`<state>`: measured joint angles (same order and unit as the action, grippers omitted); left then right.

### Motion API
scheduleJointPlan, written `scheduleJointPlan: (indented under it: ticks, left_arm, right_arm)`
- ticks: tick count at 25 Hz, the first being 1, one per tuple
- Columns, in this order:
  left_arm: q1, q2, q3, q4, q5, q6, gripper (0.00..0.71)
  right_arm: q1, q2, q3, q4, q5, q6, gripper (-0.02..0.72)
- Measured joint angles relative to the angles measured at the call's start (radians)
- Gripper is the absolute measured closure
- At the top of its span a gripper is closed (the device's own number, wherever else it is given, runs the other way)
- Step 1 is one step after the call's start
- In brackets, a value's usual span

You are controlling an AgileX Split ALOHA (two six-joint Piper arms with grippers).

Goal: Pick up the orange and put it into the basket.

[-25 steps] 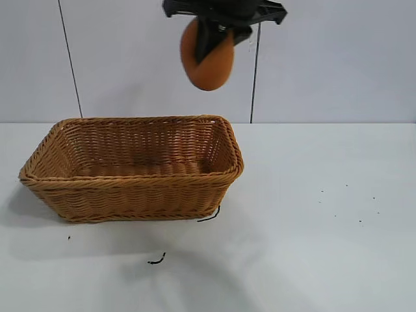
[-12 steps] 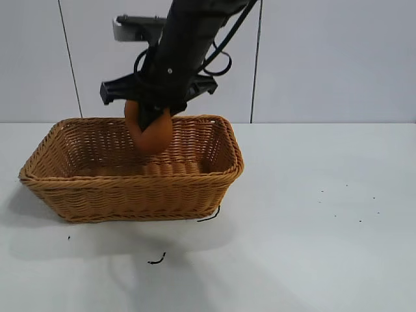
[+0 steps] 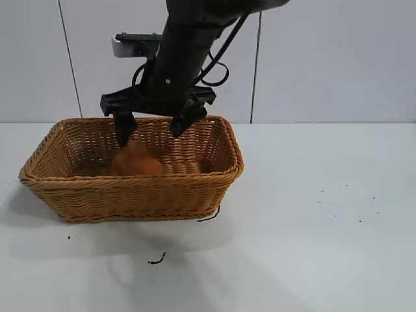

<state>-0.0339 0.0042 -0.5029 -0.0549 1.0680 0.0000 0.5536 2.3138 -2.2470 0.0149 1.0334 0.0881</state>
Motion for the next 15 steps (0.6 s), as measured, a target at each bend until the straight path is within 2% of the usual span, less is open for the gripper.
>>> scheduleJointPlan:
  ticks: [8,9,10,15]
  left_arm:
    - [0.000,0.000,0.000,0.000,0.001,0.000,0.071]
    - [0.000,0.000,0.000,0.000,0.001,0.000,0.071]
    - [0.000,0.000,0.000,0.000,0.001,0.000,0.071]
    - [0.000,0.000,0.000,0.000,0.001,0.000,0.071]
  right_arm:
    - [-0.255,0.004,-0.022,-0.030,0.066,0.008,0.036]
    - [-0.255,0.004,-0.022,-0.030,0.066,0.008,0.036]
    - [-0.328,0.004,-0.022,-0.035,0.083,0.009,0.036]
    - [-0.473,0.004,-0.022,-0.039,0.156,0.011,0.036]
